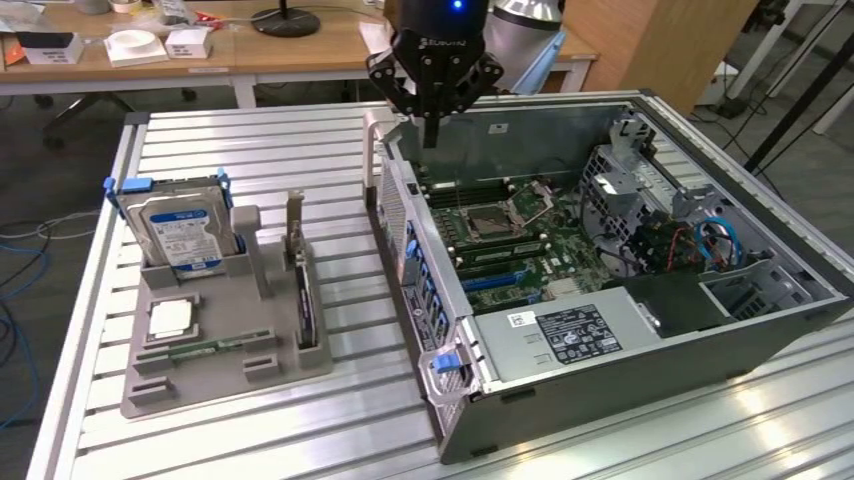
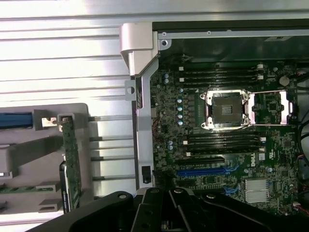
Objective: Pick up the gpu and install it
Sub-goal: 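Reach for the gpu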
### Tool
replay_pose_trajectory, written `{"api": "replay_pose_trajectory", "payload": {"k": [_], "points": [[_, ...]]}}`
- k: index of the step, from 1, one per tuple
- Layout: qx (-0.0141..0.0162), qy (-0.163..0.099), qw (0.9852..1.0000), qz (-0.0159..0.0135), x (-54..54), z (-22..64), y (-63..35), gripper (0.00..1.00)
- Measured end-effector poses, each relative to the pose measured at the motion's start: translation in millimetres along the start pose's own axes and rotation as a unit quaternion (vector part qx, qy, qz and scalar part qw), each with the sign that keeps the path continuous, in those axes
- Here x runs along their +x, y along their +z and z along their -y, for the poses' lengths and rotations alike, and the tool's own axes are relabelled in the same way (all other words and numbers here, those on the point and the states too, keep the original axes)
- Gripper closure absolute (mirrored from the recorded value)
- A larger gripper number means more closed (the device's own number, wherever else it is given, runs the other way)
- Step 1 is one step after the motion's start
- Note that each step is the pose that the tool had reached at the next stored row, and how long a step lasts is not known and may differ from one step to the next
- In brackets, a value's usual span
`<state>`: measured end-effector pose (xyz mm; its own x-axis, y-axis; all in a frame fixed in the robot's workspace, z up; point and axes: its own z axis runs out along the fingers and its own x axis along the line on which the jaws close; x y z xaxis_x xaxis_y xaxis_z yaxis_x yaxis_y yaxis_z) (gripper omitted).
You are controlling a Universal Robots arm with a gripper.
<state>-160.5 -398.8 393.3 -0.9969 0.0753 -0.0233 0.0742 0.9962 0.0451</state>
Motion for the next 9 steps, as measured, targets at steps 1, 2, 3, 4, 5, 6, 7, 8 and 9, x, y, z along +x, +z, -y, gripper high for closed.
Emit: {"api": "replay_pose_trajectory", "payload": {"k": [1,2,3,4,5,6,7,8,9], "points": [[0.0000,0.000,1.0000,0.0000,0.3,0.0,0.0,0.89],[0.0000,0.000,1.0000,0.0000,0.6,0.1,0.0,0.89],[0.0000,0.000,1.0000,0.0000,0.9,0.1,0.0,0.89],[0.0000,0.000,1.0000,0.0000,1.2,0.1,0.0,0.89],[0.0000,0.000,1.0000,0.0000,1.4,0.1,0.0,0.89],[0.0000,0.000,1.0000,0.0000,1.7,0.1,-0.1,0.89],[0.0000,0.000,1.0000,0.0000,2.0,0.2,-0.1,0.89],[0.0000,0.000,1.0000,0.0000,2.3,0.2,-0.1,0.89],[0.0000,0.000,1.0000,0.0000,2.6,0.2,-0.1,0.89]]}}
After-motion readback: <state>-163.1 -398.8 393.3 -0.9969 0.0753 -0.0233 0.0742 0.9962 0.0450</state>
